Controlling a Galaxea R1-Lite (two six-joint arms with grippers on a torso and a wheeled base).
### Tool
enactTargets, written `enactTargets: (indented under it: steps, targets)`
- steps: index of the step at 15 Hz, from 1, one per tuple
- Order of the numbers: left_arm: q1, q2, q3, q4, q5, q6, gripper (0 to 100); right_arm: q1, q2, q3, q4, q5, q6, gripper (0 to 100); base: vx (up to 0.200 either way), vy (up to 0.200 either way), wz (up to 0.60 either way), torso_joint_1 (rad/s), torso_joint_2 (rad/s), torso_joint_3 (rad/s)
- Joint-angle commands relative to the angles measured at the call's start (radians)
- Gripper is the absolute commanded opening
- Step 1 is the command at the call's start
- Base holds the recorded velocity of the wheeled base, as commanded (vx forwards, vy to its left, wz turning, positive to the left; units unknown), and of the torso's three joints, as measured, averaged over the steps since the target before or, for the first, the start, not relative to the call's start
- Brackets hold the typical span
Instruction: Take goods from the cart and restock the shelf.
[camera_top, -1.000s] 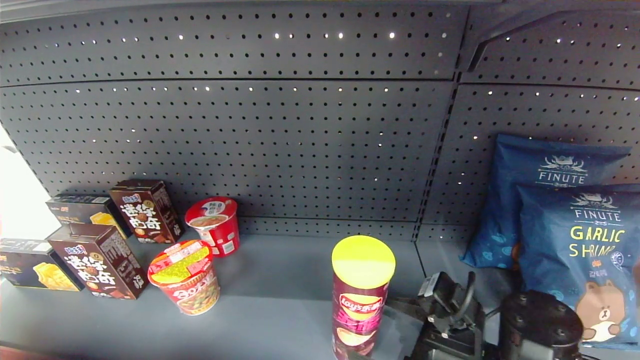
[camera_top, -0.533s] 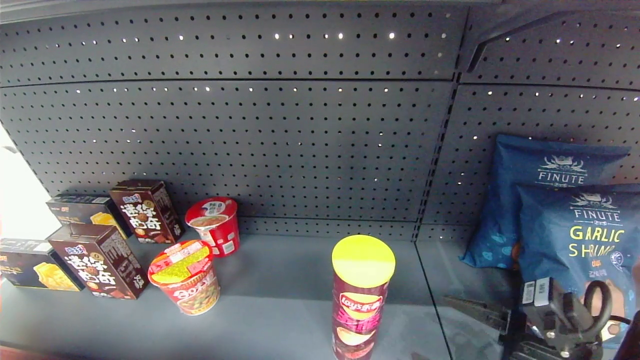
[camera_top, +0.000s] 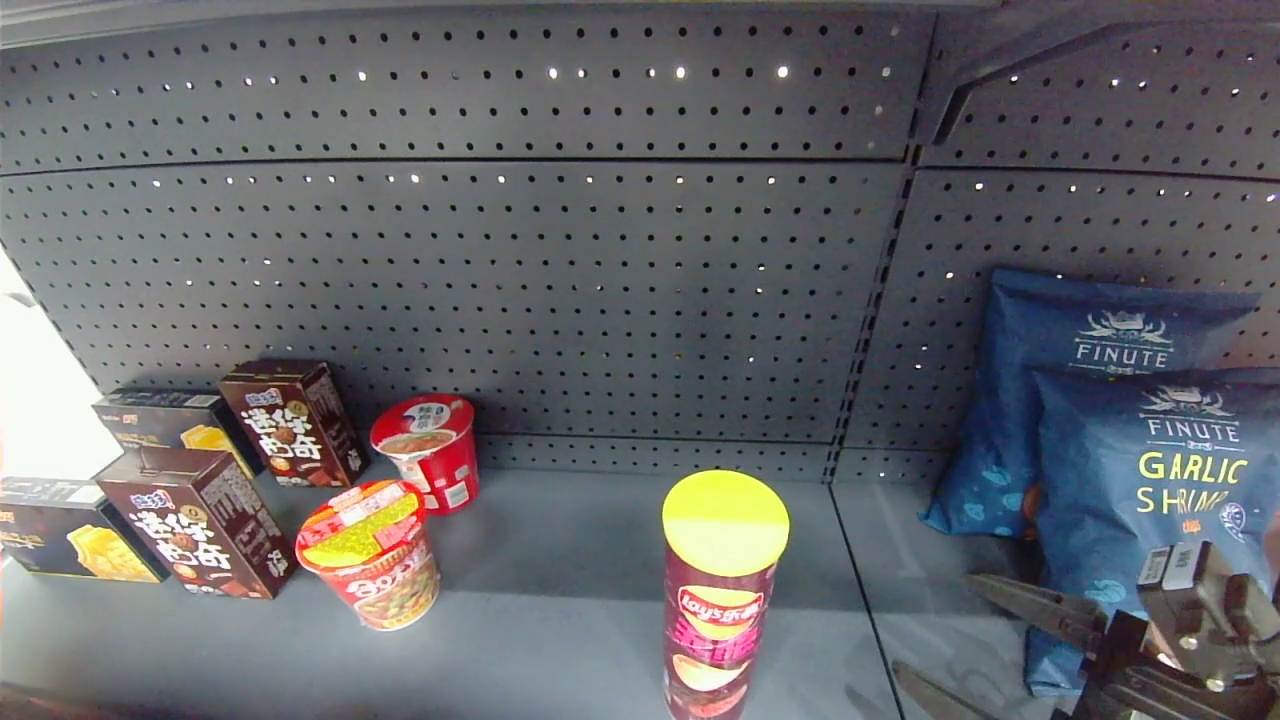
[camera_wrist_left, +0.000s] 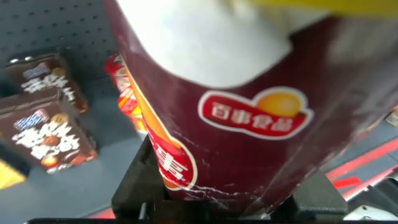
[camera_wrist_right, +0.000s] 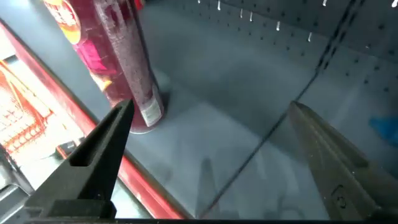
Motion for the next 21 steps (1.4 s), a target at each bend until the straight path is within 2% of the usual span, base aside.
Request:
enactTargets:
  steps: [1, 3, 8, 10, 11, 12, 13, 15, 16, 17, 18, 21]
  targets:
    - [-0.036, 0.169, -0.012, -0.027, -0.021, 0.011, 0, 0.001, -0.002, -0.018, 0.034, -0.001, -0.001, 100, 0.0, 0.0, 0.0, 0.0, 0.0, 0.0]
    - [-0.137, 0.281, -0.017, -0.126, -0.061, 0.006, 0, -0.007, -0.001, -0.022, 0.038, -0.004, -0.002, 100, 0.0, 0.0, 0.0, 0.0, 0.0, 0.0]
    - [-0.295, 0.606, -0.026, -0.387, -0.093, 0.006, 0, -0.053, -0.007, -0.005, 0.04, -0.002, -0.005, 100, 0.0, 0.0, 0.0, 0.0, 0.0, 0.0]
    - [-0.299, 0.705, -0.029, -0.439, -0.127, 0.008, 0, -0.052, -0.007, -0.004, 0.048, -0.002, -0.011, 100, 0.0, 0.0, 0.0, 0.0, 0.0, 0.0]
    - [-0.293, 0.778, -0.021, -0.53, -0.199, 0.008, 0, -0.058, -0.01, -0.004, 0.063, -0.002, -0.025, 100, 0.0, 0.0, 0.0, 0.0, 0.0, 0.0]
    - [-0.289, 0.841, -0.008, -0.606, -0.24, 0.013, 0, -0.076, -0.016, 0.002, 0.066, -0.002, -0.025, 100, 0.0, 0.0, 0.0, 0.0, 0.0, 0.0]
    - [-0.287, 0.896, 0.009, -0.676, -0.25, 0.016, 0, -0.088, -0.028, 0.002, 0.067, 0.001, -0.025, 100, 0.0, 0.0, 0.0, 0.0, 0.0, 0.0]
    - [-0.287, 1.05, 0.026, -0.881, -0.256, 0.008, 0, -0.116, -0.05, 0.002, 0.087, 0.002, -0.027, 100, 0.0, 0.0, 0.0, 0.0, 0.0, 0.0]
    - [-0.287, 1.05, 0.026, -0.881, -0.256, 0.008, 0, -0.116, -0.05, 0.002, 0.087, 0.002, -0.027, 100, 0.0, 0.0, 0.0, 0.0, 0.0, 0.0]
    - [-0.286, 1.128, -0.011, -0.927, -0.3, 0.008, 0, -0.116, -0.054, 0.002, 0.112, -0.002, -0.028, 100, 0.0, 0.0, 0.0, 0.0, 0.0, 0.0]
    - [-0.273, 1.163, -0.04, -0.929, -0.342, 0.011, 0, -0.116, -0.054, 0.002, 0.121, -0.002, -0.028, 100, 0.0, 0.0, 0.0, 0.0, 0.0, 0.0]
    - [-0.229, 1.277, -0.144, -0.932, -0.361, 0.023, 0, -0.118, -0.048, 0.002, 0.121, -0.001, -0.028, 100, 0.0, 0.0, 0.0, 0.0, 0.0, 0.0]
